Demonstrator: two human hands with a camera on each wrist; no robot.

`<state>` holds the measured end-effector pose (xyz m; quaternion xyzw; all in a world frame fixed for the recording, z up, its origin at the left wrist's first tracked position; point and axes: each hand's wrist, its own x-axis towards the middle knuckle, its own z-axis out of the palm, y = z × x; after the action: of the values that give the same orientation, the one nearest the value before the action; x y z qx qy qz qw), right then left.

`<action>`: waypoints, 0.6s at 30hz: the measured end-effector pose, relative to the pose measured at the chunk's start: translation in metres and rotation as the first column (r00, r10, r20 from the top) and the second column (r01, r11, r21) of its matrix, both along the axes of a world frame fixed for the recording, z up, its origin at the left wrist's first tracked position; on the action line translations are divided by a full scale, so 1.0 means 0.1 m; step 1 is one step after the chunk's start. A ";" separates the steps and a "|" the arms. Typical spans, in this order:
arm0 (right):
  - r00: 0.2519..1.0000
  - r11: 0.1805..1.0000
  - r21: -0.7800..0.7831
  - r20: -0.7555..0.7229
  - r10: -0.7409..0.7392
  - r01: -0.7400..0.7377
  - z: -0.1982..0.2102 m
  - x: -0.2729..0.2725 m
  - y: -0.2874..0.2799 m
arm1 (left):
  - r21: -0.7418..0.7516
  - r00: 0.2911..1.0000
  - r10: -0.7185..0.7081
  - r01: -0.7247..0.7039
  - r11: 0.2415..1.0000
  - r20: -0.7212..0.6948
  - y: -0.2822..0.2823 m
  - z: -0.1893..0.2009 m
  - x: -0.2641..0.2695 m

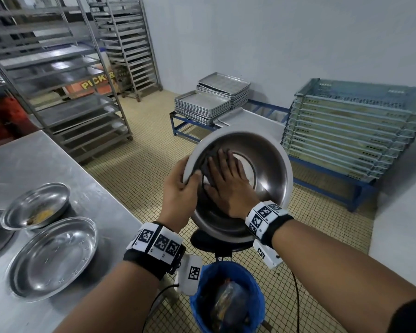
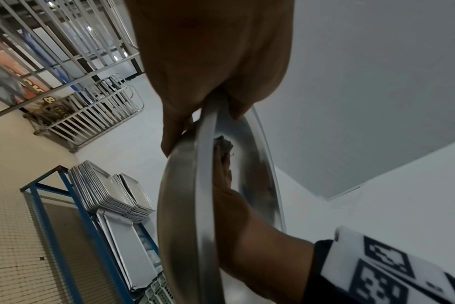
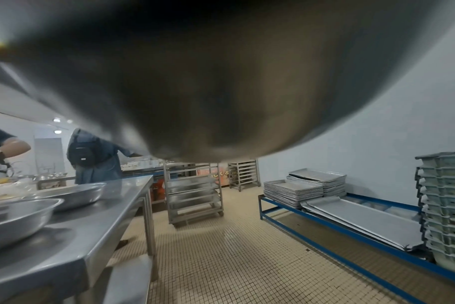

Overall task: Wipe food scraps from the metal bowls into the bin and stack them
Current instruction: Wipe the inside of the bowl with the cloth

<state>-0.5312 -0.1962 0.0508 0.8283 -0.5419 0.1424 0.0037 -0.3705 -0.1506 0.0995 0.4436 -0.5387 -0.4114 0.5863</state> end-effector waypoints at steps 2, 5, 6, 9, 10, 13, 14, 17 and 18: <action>0.994 0.994 0.017 -0.040 0.104 -0.104 -0.01 0.04 0.06 | 0.000 1.000 0.023 -0.023 1.000 -0.022 -0.01 -0.01 0.00; 0.970 0.969 0.062 -0.024 0.242 -0.240 0.00 0.12 0.16 | 0.003 0.992 0.098 -0.098 0.995 -0.085 -0.06 0.01 0.02; 0.963 0.957 0.110 0.003 0.270 -0.269 0.02 0.15 0.20 | 0.006 0.988 0.114 -0.114 0.993 -0.101 -0.09 0.01 0.03; 0.947 0.911 0.261 0.051 0.317 -0.319 0.06 0.20 0.27 | 0.011 0.985 0.132 -0.131 0.991 -0.114 -0.13 0.05 0.12; 0.943 0.899 0.289 0.056 0.329 -0.330 0.07 0.21 0.28 | 0.005 0.984 0.139 -0.140 0.990 -0.112 -0.14 0.06 0.15; 0.926 0.868 0.326 0.079 0.370 -0.375 0.04 0.22 0.32 | -0.020 0.981 0.161 -0.164 0.986 -0.104 -0.17 0.07 0.22; 0.922 0.857 0.343 0.099 0.375 -0.386 0.04 0.21 0.34 | -0.026 0.981 0.164 -0.168 0.986 -0.099 -0.17 0.08 0.23; 0.934 0.851 0.387 0.109 0.340 -0.355 0.06 0.15 0.44 | -0.044 0.981 0.173 -0.177 0.983 -0.086 -0.17 0.10 0.26; 0.943 0.858 0.395 0.082 0.322 -0.327 0.08 0.12 0.49 | -0.042 0.980 0.183 -0.187 0.981 -0.081 -0.17 0.11 0.27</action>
<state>-0.5195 -0.1477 0.0589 0.8894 -0.4123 0.0316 -0.1946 -0.3432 -0.1676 0.1103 0.4610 -0.4822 -0.3583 0.6532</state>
